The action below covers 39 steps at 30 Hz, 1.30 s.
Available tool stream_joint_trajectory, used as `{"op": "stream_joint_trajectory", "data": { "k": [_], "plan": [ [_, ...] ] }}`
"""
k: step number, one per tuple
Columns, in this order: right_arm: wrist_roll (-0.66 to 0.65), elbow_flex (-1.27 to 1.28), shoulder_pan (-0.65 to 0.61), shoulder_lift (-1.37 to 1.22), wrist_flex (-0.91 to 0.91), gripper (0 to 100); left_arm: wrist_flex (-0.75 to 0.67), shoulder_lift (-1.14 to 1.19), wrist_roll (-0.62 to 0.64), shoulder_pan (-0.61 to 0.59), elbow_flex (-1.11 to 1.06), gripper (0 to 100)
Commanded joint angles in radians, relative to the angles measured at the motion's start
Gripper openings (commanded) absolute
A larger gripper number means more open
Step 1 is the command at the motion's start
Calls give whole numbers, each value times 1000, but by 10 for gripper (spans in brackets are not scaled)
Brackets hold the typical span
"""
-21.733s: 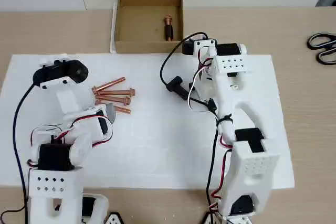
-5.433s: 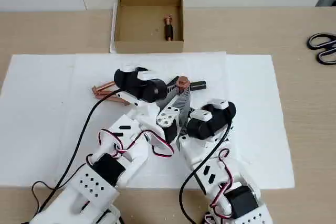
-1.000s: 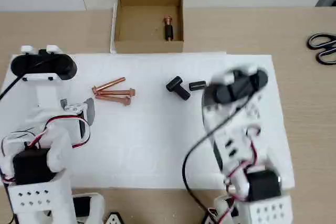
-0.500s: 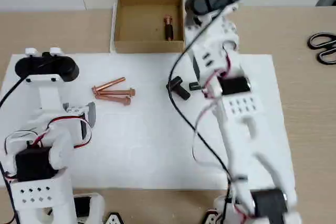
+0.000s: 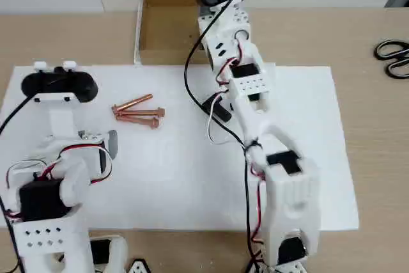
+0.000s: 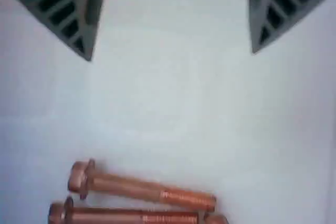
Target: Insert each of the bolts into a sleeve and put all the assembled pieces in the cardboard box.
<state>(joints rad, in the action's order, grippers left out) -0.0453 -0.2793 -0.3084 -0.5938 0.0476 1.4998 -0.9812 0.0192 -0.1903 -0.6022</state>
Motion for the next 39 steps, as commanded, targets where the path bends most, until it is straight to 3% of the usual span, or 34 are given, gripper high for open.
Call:
{"op": "stream_joint_trajectory", "data": {
  "k": [1,9,16,24,32,39],
  "plan": [
    [-11,-229,-16,-125,30,4,26,-12,0,-2,4,185],
    [-11,-557,-62,-380,-122,7,26,-12,0,-2,4,185],
    [-8,-694,-62,-503,-202,9,26,-12,0,-2,4,185],
    [-6,-778,-54,-539,-303,162,26,-12,0,0,4,185],
    [-6,-832,-53,-532,-326,171,26,-12,0,0,4,185],
    [-6,-1086,-51,-532,-605,171,26,-12,0,0,8,185]
  ]
}}
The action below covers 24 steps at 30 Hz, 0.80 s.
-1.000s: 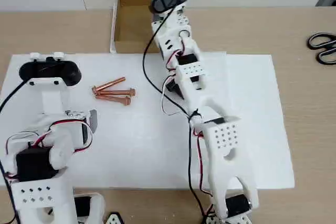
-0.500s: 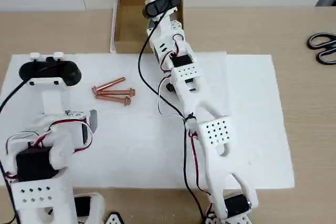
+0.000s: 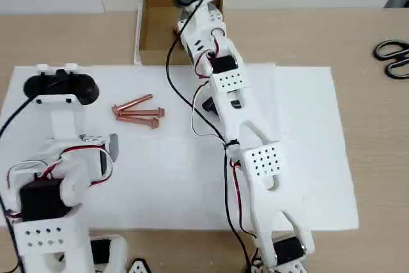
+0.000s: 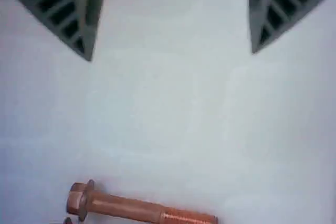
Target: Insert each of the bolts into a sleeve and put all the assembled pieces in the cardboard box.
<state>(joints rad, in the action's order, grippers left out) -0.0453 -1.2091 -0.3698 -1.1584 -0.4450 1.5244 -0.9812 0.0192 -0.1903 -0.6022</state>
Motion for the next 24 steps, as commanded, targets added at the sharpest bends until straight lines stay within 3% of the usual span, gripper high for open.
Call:
{"op": "stream_joint_trajectory", "data": {
  "k": [1,5,9,20,24],
  "plan": [
    [-6,-216,10,33,-173,171,2,-12,0,0,8,185],
    [-6,-483,8,33,-444,170,2,-12,0,0,10,185],
    [-6,-480,30,99,-621,170,0,-12,0,0,12,185],
    [-6,-473,48,582,-1190,170,0,-12,0,0,12,185],
    [-6,-473,56,768,-1233,170,2,-12,0,0,12,185]
  ]
}}
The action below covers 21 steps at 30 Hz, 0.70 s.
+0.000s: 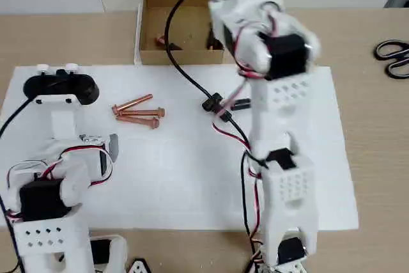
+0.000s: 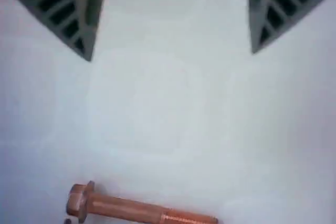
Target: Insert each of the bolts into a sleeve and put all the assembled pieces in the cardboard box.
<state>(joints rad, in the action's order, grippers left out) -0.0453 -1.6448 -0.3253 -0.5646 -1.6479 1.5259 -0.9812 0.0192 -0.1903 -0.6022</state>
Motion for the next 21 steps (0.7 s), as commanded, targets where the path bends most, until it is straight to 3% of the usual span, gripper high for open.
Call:
{"op": "stream_joint_trajectory", "data": {
  "k": [1,7,10,21],
  "plan": [
    [-6,-35,24,219,-31,170,0,-12,0,0,12,185],
    [-6,-21,15,487,-44,169,0,-12,0,0,12,185],
    [-8,115,16,616,-47,169,0,-12,0,0,12,185],
    [-6,1165,18,1136,-13,169,0,-12,0,0,8,185]
  ]
}}
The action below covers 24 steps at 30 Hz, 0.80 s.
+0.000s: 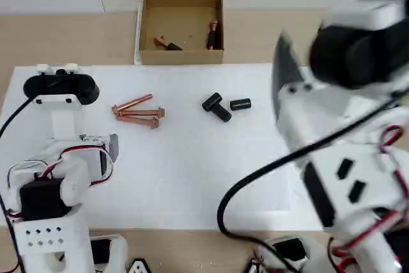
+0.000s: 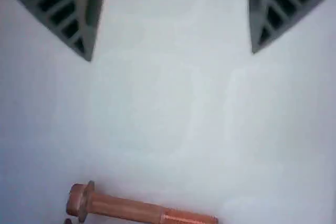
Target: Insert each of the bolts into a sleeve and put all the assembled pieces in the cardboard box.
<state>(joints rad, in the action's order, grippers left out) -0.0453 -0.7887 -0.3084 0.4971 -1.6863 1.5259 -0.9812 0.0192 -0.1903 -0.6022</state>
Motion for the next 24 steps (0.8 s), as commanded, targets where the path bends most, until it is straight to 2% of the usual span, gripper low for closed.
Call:
{"op": "stream_joint_trajectory", "data": {
  "k": [1,6,11,18,24],
  "plan": [
    [-5,391,1,91,39,169,0,-12,0,0,7,185],
    [-5,730,45,110,151,169,0,-12,0,0,5,185],
    [-6,990,102,117,341,172,0,-12,0,0,5,185],
    [-11,1183,104,108,444,173,0,-12,0,-2,5,185],
    [-6,1243,128,93,568,170,-6,-12,0,-2,10,185]
  ]
}}
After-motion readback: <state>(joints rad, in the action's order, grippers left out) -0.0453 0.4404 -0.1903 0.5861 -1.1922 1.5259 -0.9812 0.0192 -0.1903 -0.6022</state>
